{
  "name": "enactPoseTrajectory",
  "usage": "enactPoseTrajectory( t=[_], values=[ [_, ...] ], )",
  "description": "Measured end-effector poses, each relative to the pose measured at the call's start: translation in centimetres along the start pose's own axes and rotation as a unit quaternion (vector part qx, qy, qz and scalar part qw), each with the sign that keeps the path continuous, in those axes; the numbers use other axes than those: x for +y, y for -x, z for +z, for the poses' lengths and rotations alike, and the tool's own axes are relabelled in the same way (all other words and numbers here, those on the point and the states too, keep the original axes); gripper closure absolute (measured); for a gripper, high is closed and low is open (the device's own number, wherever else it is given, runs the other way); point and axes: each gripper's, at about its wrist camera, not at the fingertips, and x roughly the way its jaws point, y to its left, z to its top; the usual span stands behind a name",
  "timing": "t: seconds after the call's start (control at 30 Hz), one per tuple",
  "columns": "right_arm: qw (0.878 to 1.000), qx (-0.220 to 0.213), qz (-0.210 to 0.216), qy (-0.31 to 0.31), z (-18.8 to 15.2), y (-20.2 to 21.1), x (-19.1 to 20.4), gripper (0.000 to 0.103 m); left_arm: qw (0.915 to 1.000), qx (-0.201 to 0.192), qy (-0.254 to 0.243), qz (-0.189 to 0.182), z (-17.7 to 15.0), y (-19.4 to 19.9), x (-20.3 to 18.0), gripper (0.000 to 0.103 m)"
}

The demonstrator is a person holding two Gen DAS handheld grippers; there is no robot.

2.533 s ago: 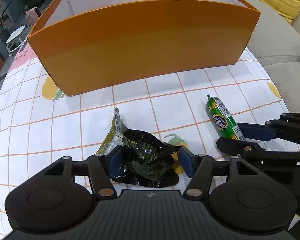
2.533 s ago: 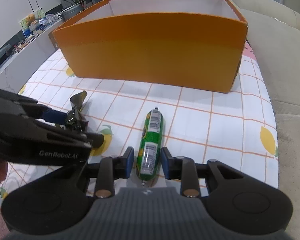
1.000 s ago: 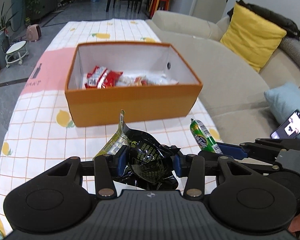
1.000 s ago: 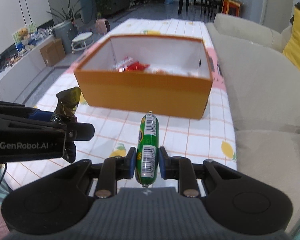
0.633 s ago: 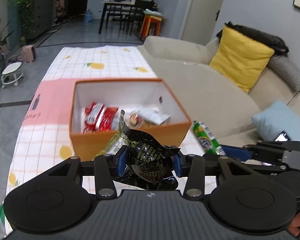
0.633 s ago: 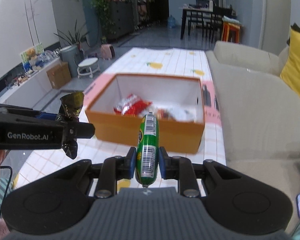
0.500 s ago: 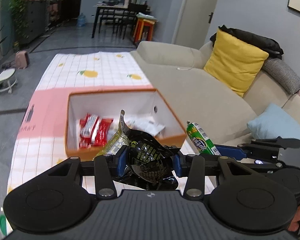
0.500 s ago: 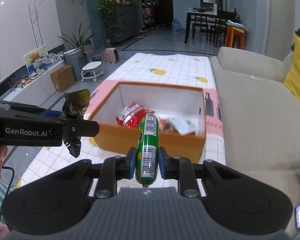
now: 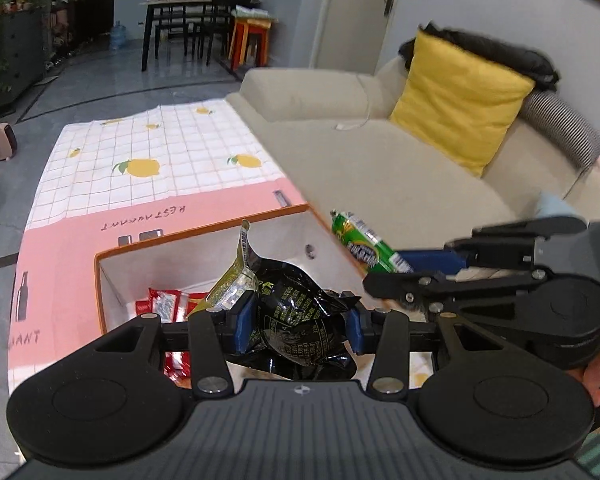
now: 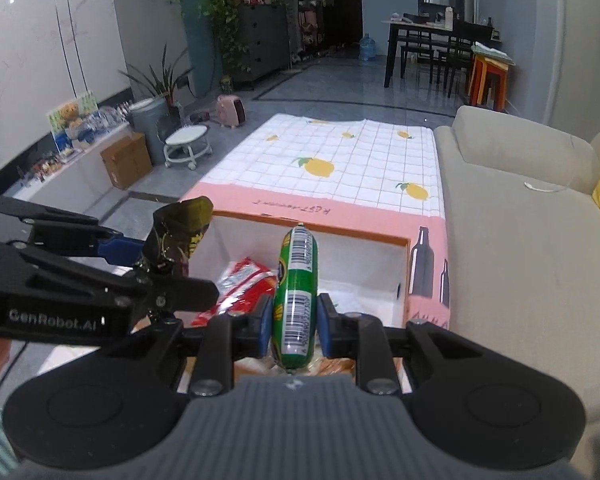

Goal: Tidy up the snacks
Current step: 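Carry the pouch and sausage into the orange box and open both tools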

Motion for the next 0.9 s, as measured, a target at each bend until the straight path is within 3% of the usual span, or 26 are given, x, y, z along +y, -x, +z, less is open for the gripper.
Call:
enactPoseTrajectory(
  t=[0.43, 0.9],
  values=[
    [0.992, 0.118, -0.007, 0.041, 0.6, -13.5, -4.1, 0.083, 0.9953, 0.097, 0.010, 0.000, 0.0, -12.3, 4.6, 0.052],
    [0.976, 0.169, -0.021, 0.137, 0.6, -19.3, -3.2, 0.083, 0.9888, 0.133, -0.067, 0.007, -0.2, -16.7, 5.0, 0.052]
  ],
)
